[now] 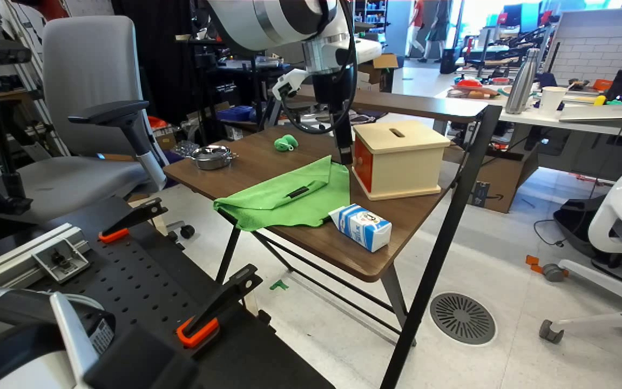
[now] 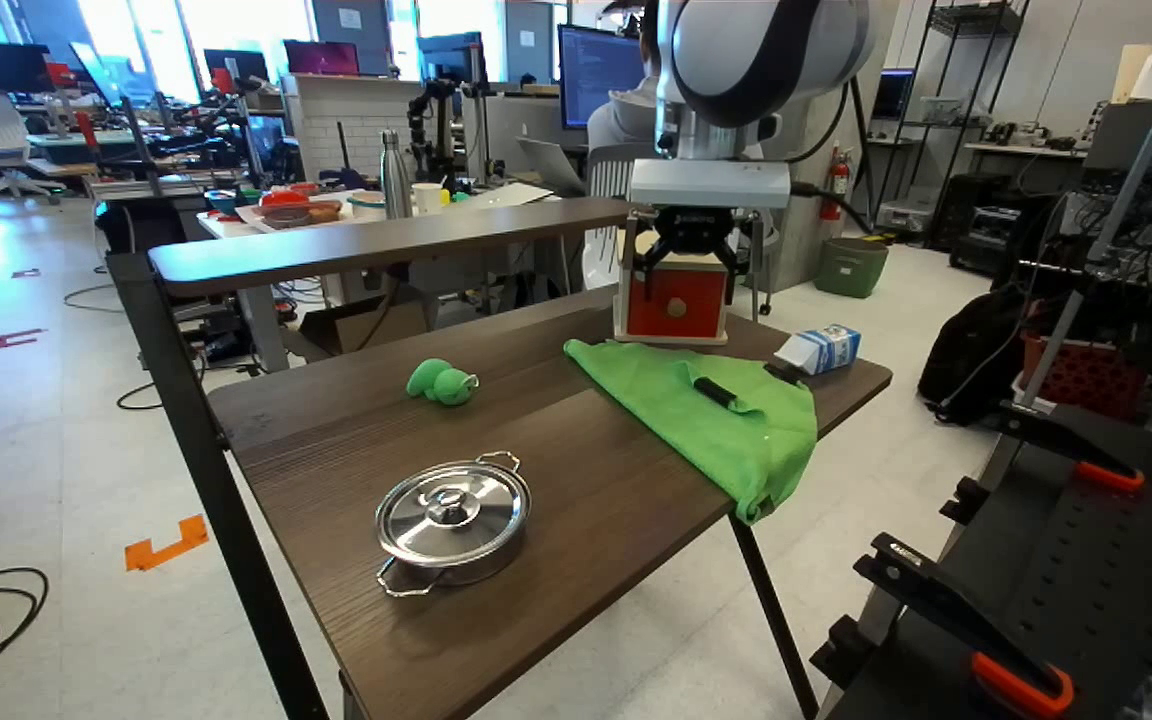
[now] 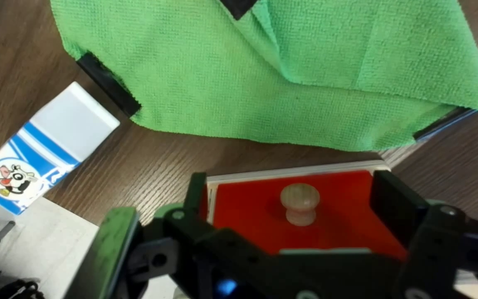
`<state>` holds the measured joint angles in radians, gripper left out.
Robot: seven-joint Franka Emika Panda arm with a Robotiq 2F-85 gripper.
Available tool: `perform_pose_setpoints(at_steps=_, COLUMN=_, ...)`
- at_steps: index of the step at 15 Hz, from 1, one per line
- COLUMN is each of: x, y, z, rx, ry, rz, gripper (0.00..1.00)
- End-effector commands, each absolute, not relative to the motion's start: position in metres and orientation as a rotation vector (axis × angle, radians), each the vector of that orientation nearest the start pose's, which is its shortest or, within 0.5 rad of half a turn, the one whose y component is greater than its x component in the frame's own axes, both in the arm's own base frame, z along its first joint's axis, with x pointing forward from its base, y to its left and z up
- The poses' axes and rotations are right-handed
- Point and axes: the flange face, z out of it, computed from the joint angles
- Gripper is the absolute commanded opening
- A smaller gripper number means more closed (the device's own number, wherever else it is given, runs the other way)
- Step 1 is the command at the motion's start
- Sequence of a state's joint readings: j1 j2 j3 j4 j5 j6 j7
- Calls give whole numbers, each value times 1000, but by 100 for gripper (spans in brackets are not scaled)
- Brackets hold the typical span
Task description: Open the drawer of the box.
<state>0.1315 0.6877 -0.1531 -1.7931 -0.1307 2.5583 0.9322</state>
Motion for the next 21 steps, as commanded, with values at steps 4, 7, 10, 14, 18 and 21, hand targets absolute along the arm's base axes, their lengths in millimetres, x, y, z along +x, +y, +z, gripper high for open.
perform_pose_setpoints(at_steps=4, x=676, y=-19, z=169, rx=-2973, ry=1258, rz=-270, gripper=100)
perform_pose_setpoints(at_steps=7, x=678, y=-19, z=164, rx=-2977, ry=1248, rz=-269, gripper=100)
perform_pose_setpoints(at_steps=10, x=680, y=-18, z=160, rx=-2970, ry=1245, rz=-264, gripper=100)
perform_pose_setpoints(at_steps=14, x=683, y=-18, z=159, rx=-2963, ry=1238, rz=-265, gripper=66)
perform_pose_setpoints(at_steps=18, x=684, y=-17, z=159, rx=-2966, ry=1212, rz=-268, gripper=34)
perform_pose_setpoints(at_steps=21, x=684, y=-18, z=160, rx=-2967, ry=1199, rz=-267, gripper=12)
